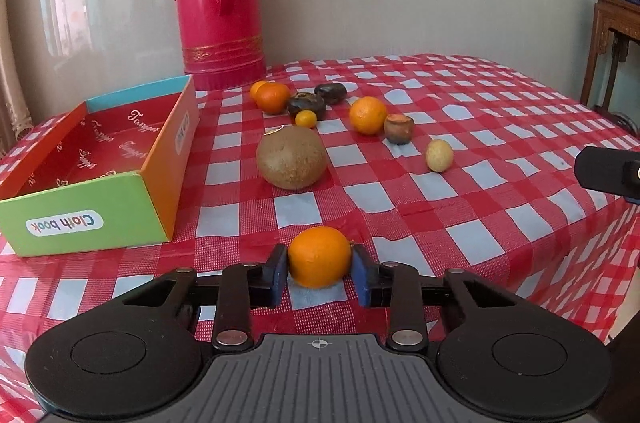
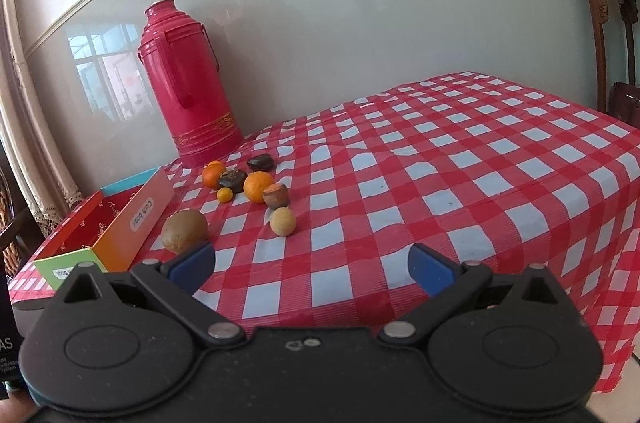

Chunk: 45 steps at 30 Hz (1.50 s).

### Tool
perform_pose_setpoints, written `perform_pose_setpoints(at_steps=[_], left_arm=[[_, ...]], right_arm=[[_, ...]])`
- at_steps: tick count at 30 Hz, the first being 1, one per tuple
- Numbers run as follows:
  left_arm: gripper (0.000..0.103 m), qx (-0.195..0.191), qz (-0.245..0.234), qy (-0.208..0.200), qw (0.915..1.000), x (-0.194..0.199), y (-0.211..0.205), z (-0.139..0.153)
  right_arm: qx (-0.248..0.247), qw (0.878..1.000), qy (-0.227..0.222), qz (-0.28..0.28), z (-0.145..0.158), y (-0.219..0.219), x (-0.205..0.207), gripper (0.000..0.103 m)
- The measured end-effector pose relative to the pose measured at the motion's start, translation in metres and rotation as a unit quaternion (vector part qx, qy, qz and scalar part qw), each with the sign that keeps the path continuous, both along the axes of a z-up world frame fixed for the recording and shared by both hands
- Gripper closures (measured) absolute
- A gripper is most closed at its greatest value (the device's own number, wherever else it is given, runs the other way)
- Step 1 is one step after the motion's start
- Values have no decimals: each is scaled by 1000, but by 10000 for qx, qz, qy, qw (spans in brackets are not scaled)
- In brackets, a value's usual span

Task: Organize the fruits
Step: 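Carry the orange over the box and open the left tool, then grasp the brown kiwi with the right tool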

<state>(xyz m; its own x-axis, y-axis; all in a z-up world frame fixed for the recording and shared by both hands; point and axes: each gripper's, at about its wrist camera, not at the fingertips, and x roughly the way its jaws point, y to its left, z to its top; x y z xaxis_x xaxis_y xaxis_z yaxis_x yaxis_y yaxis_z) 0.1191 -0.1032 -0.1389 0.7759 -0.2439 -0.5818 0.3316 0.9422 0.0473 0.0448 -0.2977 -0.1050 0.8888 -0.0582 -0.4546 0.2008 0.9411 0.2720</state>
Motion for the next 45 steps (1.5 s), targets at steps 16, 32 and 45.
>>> perform_pose_setpoints(at_steps=[16, 32, 45], left_arm=[[69, -59, 881, -896, 9921, 34, 61, 54], [69, -84, 2320, -394, 9719, 104, 150, 38], [26, -537, 2471, -409, 9666, 85, 164, 43]], right_arm=[[7, 9997, 74, 221, -5, 12, 12, 5], [-80, 9980, 241, 580, -11, 32, 31, 5], [-39, 9955, 345, 880, -12, 47, 46, 5]])
